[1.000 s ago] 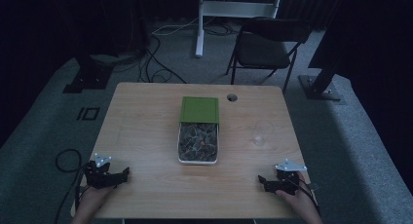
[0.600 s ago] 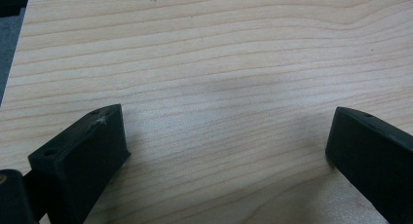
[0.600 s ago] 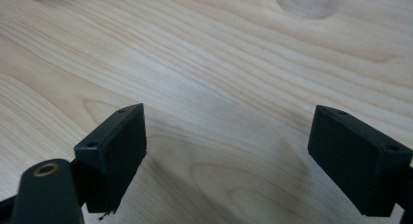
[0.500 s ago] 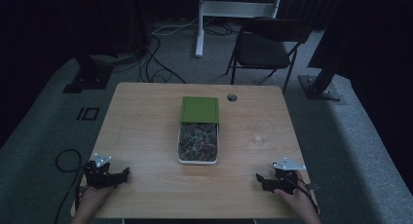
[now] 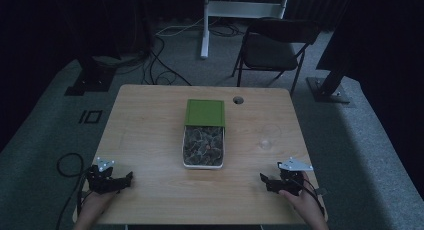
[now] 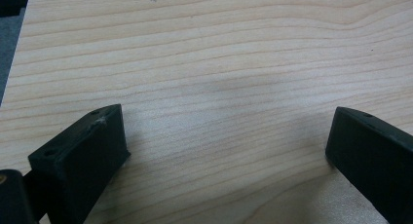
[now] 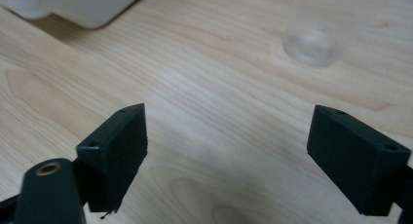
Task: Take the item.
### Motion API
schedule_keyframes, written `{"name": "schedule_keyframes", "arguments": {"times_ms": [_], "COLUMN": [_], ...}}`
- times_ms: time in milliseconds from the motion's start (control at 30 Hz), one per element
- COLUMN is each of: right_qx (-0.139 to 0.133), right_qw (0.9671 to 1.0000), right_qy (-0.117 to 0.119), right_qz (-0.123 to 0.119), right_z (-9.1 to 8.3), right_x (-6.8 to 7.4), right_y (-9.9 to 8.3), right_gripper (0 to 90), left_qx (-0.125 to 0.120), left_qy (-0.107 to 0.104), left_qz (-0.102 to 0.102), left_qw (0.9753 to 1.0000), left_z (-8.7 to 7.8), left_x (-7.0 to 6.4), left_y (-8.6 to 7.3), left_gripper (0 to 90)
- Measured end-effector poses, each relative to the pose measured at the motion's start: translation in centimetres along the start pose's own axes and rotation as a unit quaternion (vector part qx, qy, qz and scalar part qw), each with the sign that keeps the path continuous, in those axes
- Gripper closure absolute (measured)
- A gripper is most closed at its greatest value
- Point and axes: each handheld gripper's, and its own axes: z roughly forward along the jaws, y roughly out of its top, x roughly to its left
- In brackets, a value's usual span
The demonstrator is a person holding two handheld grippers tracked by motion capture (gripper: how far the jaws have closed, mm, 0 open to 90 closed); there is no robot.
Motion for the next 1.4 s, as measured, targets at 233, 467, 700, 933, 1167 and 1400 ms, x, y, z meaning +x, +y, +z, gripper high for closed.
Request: {"name": "schedule_keyframes", "arguments": {"times_ms": [233, 467, 700, 933, 1167, 1400], "right_qx": [-0.012, -0.020, -0.029, -0.041, -0.053, -0.066], "right_qw": [0.9999, 0.9998, 0.9995, 0.9989, 0.9982, 0.9972], "right_qy": [0.004, 0.002, 0.004, 0.007, 0.008, 0.014], "right_qz": [-0.001, -0.005, -0.011, -0.020, -0.027, -0.033], "right_z": [-0.3, -0.5, -0.7, -1.1, -1.5, -1.7], "right_x": [0.5, 1.0, 1.4, 1.8, 2.3, 2.9], "right_y": [1.1, 2.1, 3.2, 4.6, 6.2, 7.8], "right_gripper": [15.3, 15.3, 15.2, 15.2, 15.2, 15.3], "left_qx": [0.000, 0.000, 0.000, 0.000, 0.000, 0.000], "left_qy": [0.000, 0.000, 0.000, 0.000, 0.000, 0.000], "left_qz": [0.000, 0.000, 0.000, 0.000, 0.000, 0.000], "left_qw": [1.0000, 1.0000, 1.0000, 1.0000, 1.0000, 1.0000], "left_z": [0.0, 0.0, 0.0, 0.0, 0.0, 0.0], "left_x": [0.0, 0.0, 0.0, 0.0, 0.0, 0.0], "left_y": [0.0, 0.0, 0.0, 0.0, 0.0, 0.0], "left_gripper": [1.9, 1.9, 1.9, 1.9, 1.9, 1.9]}}
